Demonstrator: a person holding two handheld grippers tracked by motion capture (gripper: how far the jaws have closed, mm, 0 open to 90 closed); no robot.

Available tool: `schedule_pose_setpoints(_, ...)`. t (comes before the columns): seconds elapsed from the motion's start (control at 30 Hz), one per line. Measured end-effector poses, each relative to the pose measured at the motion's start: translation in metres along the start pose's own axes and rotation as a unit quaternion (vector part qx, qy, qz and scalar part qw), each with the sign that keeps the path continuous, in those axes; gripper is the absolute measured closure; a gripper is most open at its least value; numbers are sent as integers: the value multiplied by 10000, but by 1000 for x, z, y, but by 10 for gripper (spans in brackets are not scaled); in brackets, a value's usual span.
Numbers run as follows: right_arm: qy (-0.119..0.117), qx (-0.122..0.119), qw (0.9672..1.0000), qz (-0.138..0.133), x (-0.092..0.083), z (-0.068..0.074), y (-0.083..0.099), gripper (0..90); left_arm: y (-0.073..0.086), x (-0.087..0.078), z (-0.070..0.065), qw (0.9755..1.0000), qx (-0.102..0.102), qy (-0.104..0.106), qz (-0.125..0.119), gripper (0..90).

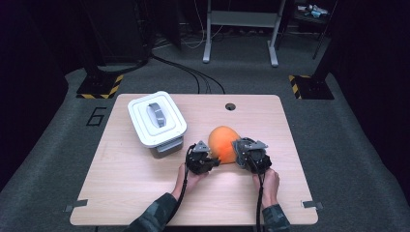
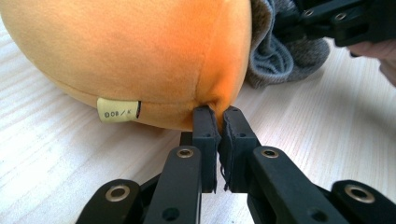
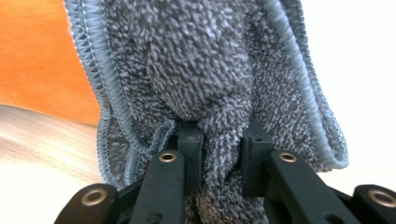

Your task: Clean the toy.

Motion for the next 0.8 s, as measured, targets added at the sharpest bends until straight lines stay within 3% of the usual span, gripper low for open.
schedule_pose_setpoints(0.27, 65, 336, 9993, -143, -14, -22, -6, 729, 3, -3, 3, 10000, -33, -22, 50, 848)
schedule_pose_setpoints(0.8, 627, 744, 9950, 233, -6, -81, -5, 712, 4, -6, 6, 9999, -32, -40, 102, 843)
Point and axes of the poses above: each handheld gripper's, and its own axes: x roughly forward along the jaws, y roughly out of its underside, z roughly to its left, the point moved 3 cm from there along x, roughly forward along the jaws, and after that the axes turned 8 degrees about -z, right-handed, at the moved point
